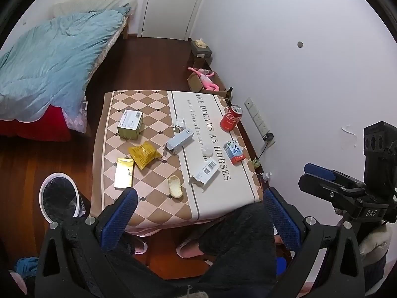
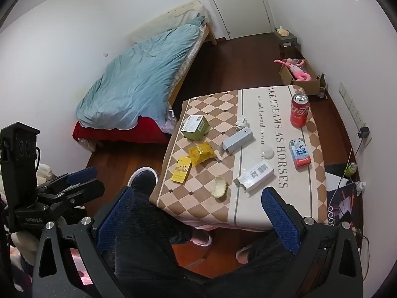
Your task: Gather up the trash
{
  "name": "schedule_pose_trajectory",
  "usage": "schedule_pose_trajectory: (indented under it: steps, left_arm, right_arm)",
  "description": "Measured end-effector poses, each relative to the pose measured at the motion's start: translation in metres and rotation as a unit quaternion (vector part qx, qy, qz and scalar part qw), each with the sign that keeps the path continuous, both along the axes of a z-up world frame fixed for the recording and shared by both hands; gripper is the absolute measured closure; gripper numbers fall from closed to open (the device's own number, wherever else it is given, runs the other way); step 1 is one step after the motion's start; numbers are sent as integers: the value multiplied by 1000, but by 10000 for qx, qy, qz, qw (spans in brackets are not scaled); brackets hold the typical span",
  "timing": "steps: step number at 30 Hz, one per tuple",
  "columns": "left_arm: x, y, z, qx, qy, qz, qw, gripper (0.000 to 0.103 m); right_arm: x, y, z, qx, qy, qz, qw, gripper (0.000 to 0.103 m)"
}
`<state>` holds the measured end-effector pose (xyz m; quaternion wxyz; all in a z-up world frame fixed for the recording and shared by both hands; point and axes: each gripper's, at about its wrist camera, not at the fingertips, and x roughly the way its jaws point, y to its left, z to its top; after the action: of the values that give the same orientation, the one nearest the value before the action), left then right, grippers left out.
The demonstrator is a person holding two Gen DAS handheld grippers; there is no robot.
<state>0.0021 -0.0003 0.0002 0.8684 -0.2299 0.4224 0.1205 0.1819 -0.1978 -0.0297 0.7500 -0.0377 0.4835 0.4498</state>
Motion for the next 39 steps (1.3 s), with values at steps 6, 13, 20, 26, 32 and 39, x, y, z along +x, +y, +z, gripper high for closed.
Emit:
schedule_pose_trajectory:
  steps: [6,13,20,26,32,39]
  left_arm:
    - [2,2,4,-18,-16,-6,10000,0]
    - [0,6,6,22,-54,-38,10000,0]
    - [-1,6,8,71,-84,-52,9999,0]
    - [-1,6,8,83,-75,-52,9999,0]
    - [-3,5,6,86,-73,-59,9999,0]
    - [-3,5,6,126,-68,-49,9999,0]
  right_arm:
    - [0,0,-2,50,61,20,10000,0]
    - [4,2,-6,82,110,61,9999,0]
    - [5,2,-6,86,110,64,9999,0]
    - [5,3,-6,86,116,63,9999,0]
    - [5,3,-6,90,119,53,9999,0]
    - [5,4,-6,92,102,56,9999,0]
